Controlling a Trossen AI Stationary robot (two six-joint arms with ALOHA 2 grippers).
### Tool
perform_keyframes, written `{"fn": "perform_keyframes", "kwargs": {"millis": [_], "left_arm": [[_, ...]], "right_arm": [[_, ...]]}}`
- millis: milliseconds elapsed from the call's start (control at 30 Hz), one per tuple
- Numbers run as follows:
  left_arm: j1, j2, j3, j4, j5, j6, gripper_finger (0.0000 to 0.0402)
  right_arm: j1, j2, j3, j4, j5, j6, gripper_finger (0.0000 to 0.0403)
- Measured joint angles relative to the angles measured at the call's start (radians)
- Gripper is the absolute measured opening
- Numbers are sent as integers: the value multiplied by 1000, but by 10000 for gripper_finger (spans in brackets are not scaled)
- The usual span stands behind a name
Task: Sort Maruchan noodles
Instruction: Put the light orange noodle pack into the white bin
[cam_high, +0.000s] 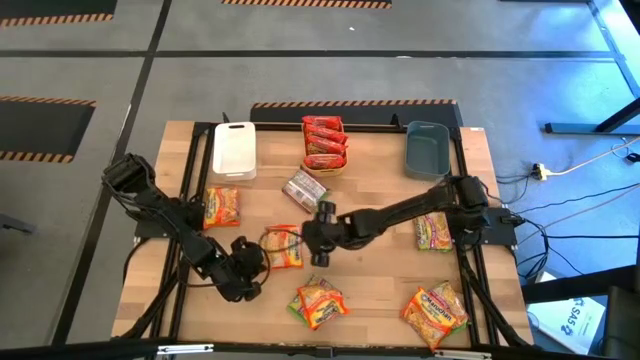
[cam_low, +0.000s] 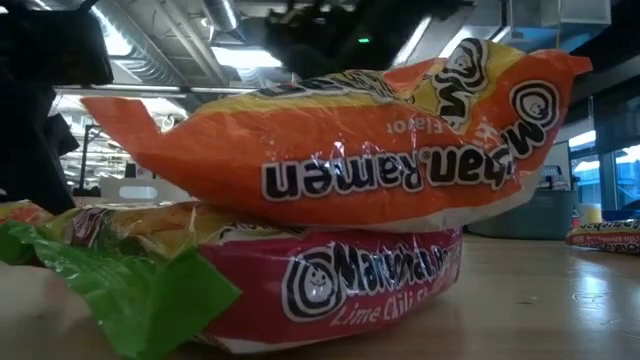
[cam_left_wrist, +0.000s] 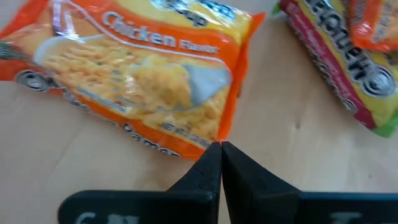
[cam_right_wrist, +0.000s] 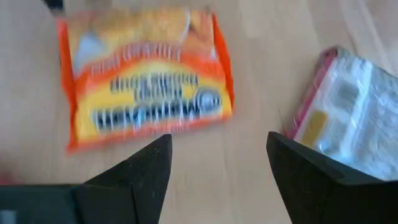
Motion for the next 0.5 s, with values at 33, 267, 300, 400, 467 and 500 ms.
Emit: {"fn": "perform_keyframes", "kwargs": {"millis": [33, 267, 300, 400, 467, 500], "left_arm": [[0, 0, 4, -1, 7, 9, 6], [10, 0, 29, -4, 10, 91, 6], [14, 0, 29, -6, 3, 104, 6], [30, 0, 29, -26, -6, 138, 6], [39, 0, 29, -64, -19, 149, 6], [39, 0, 29, -85, -42, 151, 6]], "right_arm": [[8, -14, -16, -25, 3, 10, 248], [-1, -106, -305, 300, -122, 211, 248], [-13, -111, -360, 431, -174, 267, 248], [-48, -115, -488, 819, -335, 480, 248], [-53, -92, -545, 979, -351, 608, 248], [-52, -81, -568, 1007, -353, 660, 248]]}}
